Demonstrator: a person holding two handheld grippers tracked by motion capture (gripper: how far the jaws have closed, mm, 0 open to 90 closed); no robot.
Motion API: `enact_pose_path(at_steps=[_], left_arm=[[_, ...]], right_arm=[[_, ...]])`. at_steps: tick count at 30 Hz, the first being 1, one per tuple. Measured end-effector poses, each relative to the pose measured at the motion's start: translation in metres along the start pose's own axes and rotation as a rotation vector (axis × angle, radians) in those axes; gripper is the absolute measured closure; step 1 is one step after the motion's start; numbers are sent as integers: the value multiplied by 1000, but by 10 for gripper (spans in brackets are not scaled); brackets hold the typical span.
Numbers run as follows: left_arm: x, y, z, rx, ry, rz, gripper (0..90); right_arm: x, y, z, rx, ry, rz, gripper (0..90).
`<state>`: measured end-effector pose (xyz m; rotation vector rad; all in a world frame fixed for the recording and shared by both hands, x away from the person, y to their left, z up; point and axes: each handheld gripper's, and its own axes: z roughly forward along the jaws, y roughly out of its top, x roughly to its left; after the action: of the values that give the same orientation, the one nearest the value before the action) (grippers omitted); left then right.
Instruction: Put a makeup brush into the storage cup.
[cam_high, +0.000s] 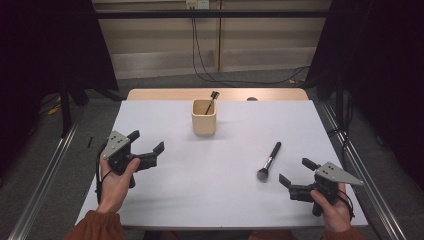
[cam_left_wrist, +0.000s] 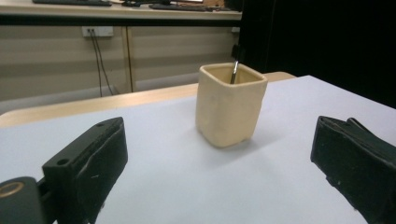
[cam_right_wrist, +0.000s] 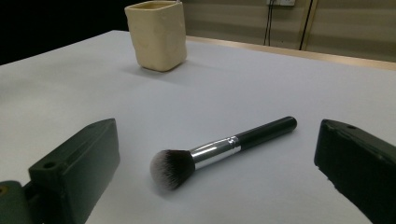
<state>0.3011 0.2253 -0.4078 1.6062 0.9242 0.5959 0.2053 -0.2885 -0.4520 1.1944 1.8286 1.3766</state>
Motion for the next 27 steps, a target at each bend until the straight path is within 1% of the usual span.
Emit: enact_pose_path(at_steps=[2, 3, 5, 6, 10, 13, 17, 18, 20, 22, 25, 27], left_arm=[[1, -4, -5, 1, 2, -9, 37], [2, -5, -8, 5, 1, -5, 37], [2, -10, -13, 13, -1, 15, 45], [2, -12, -15, 13, 1, 14, 46], [3, -17, -26, 7, 8, -1, 46], [4, -19, -33, -3, 15, 4, 45], [3, -24, -42, -6, 13, -21, 45], [3, -25, -45, -2, 10, -6, 43], [3, -28, -50, -3, 21, 18, 43], [5, -29, -55, -9, 19, 17, 43], [6, -33, -60, -18, 37, 12, 43], [6, -37, -61, -24, 25, 11, 43]], right_arm=[[0, 0, -1, 1, -7, 3, 0], [0, 0, -1, -3, -10, 6, 0], [0, 0, -3, -8, -16, 8, 0], [0, 0, -3, -10, -16, 5, 0], [0, 0, -4, -15, -21, 10, 0], [-1, -1, -3, -16, -25, 18, 0], [-2, -1, -3, -18, -24, 17, 0], [-1, -1, -3, -19, -23, 18, 0], [-1, -1, -3, -18, -22, 15, 0], [-1, -1, -4, -20, -22, 12, 0], [0, -1, -4, -21, -21, 13, 0], [-1, -1, -4, -20, -24, 12, 0]])
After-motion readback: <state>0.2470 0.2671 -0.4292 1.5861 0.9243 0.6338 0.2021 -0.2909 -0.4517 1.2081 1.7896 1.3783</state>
